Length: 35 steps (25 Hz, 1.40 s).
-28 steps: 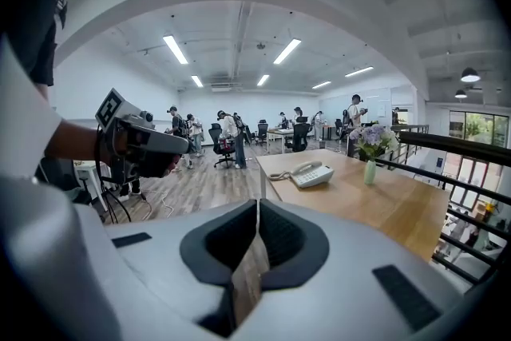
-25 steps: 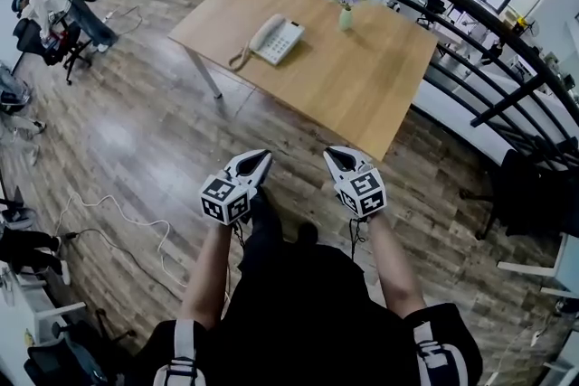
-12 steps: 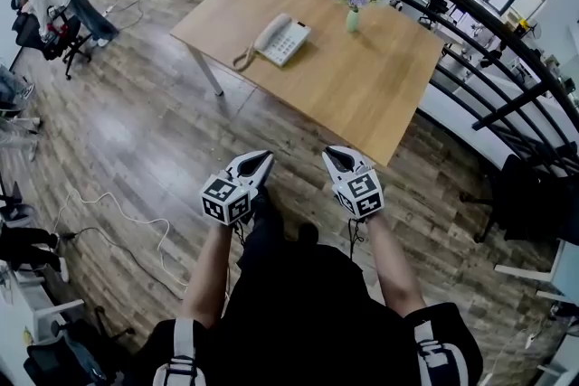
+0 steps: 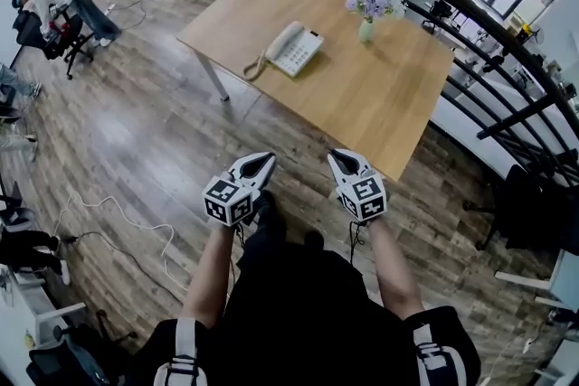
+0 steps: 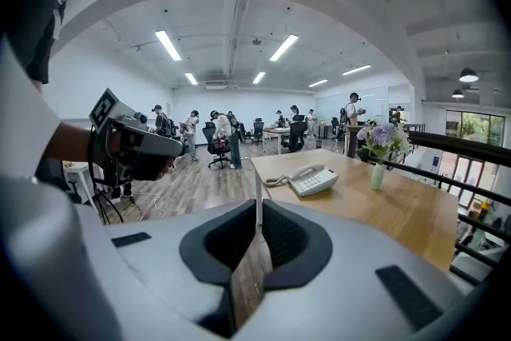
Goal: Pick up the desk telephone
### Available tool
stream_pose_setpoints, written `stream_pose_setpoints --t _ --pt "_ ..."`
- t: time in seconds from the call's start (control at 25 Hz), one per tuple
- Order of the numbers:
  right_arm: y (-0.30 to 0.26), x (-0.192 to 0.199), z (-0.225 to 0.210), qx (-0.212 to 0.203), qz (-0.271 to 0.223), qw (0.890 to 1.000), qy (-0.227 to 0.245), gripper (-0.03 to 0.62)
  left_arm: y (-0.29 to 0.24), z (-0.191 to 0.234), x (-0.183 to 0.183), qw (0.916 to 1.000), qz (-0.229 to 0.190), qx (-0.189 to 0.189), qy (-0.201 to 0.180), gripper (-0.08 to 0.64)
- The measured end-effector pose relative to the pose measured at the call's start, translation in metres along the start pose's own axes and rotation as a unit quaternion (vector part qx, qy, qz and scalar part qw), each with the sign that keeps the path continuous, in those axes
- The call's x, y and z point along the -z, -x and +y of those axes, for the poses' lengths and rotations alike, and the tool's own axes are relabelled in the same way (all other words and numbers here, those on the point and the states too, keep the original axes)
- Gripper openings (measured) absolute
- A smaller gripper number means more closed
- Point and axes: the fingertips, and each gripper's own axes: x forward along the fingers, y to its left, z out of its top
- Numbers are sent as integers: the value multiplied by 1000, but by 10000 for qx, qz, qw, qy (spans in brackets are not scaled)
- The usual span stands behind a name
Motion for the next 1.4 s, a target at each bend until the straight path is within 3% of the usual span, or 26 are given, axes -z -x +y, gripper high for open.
stream_pose_setpoints --t 0.52,1.04,1.4 --pt "-74 -46 -12 279 -83 9996 -70 28 -16 85 -47 9997 -98 192 -88 21" --pt "-120 -64 -27 761 8 9969 -208 28 -41 148 -70 9978 -54 648 -124 21" --pt "-166 -72 -12 666 99 9975 -226 28 -28 196 -77 9985 -85 547 -39 21"
